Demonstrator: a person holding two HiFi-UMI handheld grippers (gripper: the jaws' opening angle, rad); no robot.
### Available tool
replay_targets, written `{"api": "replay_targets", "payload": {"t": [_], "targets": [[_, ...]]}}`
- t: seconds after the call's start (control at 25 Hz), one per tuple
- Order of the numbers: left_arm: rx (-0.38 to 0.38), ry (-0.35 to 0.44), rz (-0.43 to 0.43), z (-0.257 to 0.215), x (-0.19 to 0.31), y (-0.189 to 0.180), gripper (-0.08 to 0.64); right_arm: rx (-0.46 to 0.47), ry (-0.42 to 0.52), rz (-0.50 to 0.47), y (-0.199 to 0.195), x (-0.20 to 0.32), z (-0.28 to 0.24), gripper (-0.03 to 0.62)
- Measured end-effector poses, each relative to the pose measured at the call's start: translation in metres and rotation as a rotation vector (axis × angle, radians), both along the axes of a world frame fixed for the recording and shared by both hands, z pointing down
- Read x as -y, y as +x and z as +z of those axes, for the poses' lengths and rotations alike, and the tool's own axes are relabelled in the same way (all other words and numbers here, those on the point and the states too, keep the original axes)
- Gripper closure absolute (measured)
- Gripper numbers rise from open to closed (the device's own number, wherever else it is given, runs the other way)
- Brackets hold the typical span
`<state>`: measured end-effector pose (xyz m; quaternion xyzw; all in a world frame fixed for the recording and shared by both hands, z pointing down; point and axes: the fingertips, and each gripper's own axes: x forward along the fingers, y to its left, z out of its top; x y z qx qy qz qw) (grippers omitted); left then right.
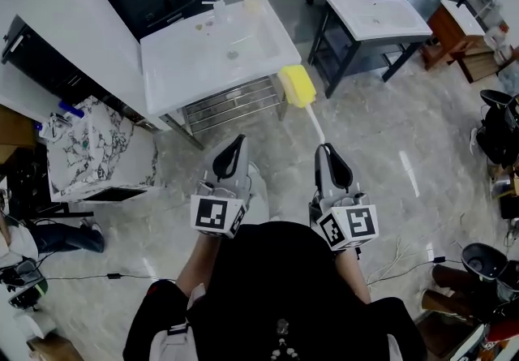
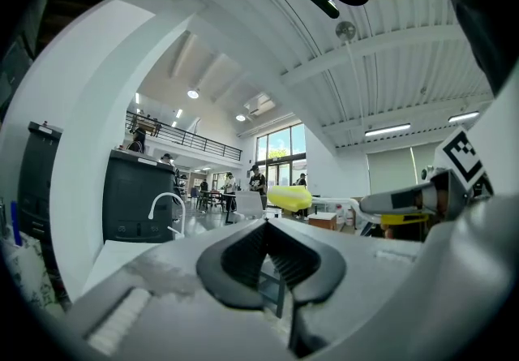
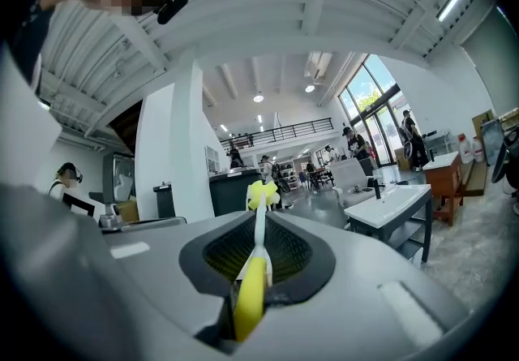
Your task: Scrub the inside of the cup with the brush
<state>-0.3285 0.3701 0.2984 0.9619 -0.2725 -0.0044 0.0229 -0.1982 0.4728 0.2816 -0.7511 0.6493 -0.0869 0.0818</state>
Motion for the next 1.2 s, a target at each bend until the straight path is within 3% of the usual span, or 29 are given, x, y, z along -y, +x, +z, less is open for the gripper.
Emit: {"api": "replay_targets", "payload": {"t": [0.2,0.4,0.68,0.8,0.92,1.2], "targets": [[-0.001,-0.026,0.006,0.01,0.041,0.029,0.558,0.007,-0.023,0.025,0.028,0.036,0.006,0.555],[0.028,0.029,0.033,0.014,0.089,0.063,0.558,0.015,-0.028,0.014,0.055,0.086,0.009,0.555],[-0.003,0.021,0.073,0.003,0.162,0.104,0.558,0.007,-0.024,0.007,0.08,0.161,-0.001,0.557],[-0.023,-0.021,0.077,0.0,0.19,0.113,0.558,0.005,-0.015,0.015,0.088,0.19,-0.004,0.557],[0.0,0.012,0.082,0.006,0.217,0.119,0.558,-0.006,-0.006,0.018,0.095,0.216,-0.005,0.557],[-0.024,-0.008,0.096,0.004,0.269,0.137,0.558,-0.007,-0.01,0.027,0.107,0.27,-0.003,0.557]]}}
